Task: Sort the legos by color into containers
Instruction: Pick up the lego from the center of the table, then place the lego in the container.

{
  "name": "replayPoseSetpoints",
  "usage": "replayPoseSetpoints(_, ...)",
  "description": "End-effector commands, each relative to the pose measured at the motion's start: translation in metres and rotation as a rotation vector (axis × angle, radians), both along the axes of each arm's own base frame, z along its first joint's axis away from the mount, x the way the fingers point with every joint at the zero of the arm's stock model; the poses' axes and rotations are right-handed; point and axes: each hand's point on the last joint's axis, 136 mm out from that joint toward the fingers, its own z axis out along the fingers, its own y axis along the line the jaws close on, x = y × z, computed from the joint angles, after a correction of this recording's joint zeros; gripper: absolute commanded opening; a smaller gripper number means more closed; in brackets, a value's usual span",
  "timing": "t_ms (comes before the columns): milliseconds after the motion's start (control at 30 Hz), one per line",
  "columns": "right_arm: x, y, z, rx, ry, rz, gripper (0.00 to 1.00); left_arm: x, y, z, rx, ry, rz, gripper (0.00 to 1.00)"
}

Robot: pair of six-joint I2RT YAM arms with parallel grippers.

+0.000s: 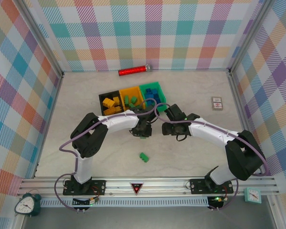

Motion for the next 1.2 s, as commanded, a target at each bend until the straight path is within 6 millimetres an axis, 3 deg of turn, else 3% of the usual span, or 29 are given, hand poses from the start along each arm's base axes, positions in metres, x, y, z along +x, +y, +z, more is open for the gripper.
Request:
replayPoseSetpoints(0,0.003,0.001,0.005,0.026,-0.022,-0.013,0.61,0.001,0.009,0.015,0.078,-0.028,-0.03,0.11)
replayPoseSetpoints(233,-0.001,-0.001,0.007,0.034,-0.024,-0.014,0.61,0.042,0.02,0.058,0.109,-0.11,-0.035,0.11)
replayPoseSetpoints(367,-0.006,-0.006,0.009,0.035,-0.029,-0.022,0.61,0.077,0.035,0.092,0.097,-0.173,-0.005,0.11)
replayPoseSetpoints(533,-0.013,-0.014,0.01,0.03,-0.036,-0.031,0.61,0.124,0.052,0.12,0.016,-0.21,0.075,0.13)
replayPoseSetpoints(767,-0.022,-0.021,0.013,0.041,-0.04,-0.049,0.61,0.186,0.051,0.12,-0.201,-0.182,0.183,0.17)
replayPoseSetpoints(1000,-0.034,-0.029,0.013,0.049,-0.036,-0.059,0.61,0.226,0.049,0.111,-0.244,-0.174,0.25,0.21)
replayPoseSetpoints(1100,-0.037,-0.033,0.014,0.052,-0.042,-0.067,0.62,0.234,0.044,0.119,-0.289,-0.196,0.251,0.3)
replayPoseSetpoints(1167,-0.04,-0.035,0.012,0.051,-0.039,-0.069,0.62,0.234,0.04,0.13,-0.327,-0.219,0.24,0.46)
